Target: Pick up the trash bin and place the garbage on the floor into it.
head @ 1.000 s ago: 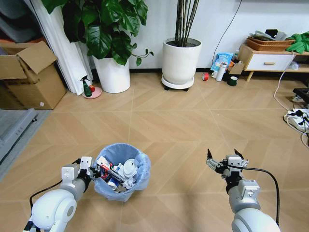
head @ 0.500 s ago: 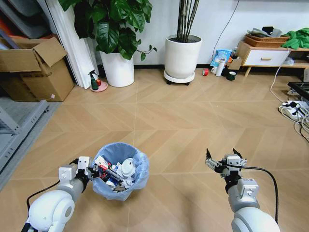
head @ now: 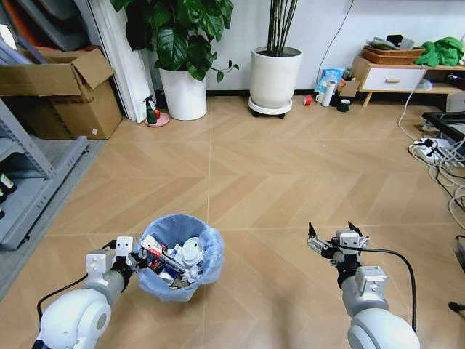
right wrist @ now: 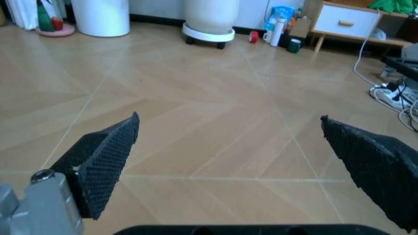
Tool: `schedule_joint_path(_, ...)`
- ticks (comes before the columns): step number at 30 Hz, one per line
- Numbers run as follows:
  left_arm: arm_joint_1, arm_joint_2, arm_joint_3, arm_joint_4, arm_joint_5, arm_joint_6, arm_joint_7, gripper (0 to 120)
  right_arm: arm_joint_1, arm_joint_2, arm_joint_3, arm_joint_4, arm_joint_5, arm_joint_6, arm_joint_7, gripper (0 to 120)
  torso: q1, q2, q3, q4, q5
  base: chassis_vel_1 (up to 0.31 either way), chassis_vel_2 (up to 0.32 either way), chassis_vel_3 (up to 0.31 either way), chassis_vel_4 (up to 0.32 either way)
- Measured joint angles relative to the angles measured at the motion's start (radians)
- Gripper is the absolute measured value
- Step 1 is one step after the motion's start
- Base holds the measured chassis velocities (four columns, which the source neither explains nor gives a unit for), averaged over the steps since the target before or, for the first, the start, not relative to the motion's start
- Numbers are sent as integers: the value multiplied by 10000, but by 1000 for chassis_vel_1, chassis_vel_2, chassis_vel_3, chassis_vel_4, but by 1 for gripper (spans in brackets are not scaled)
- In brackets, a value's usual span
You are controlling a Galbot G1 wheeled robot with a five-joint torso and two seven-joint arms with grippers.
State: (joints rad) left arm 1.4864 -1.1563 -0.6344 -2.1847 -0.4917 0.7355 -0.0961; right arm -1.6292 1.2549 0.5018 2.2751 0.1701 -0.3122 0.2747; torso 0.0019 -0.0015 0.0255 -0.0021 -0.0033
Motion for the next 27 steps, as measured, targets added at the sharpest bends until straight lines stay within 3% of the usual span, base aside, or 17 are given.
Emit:
schedule_joint_path(10, -23, -49, -27, 0, 1, 0, 63, 0, -170, 108, -16, -6, 109, -45, 4, 100, -1, 0, -1, -2, 1, 113, -78, -122, 75)
schedule_joint_path(18, -3, -232, -99, -38, 93, 0, 150, 0, -280, 64, -19, 11, 343, -58, 4, 100, 1, 0, 1, -2, 3, -66, 15, 57, -15)
schedule_joint_path(27, 50, -436, -191, -41, 192, 0, 202, 0, -226, -195, -62, -107, 446, 10, 4, 100, 0, 0, -1, -3, 4, -96, -115, 91, 105)
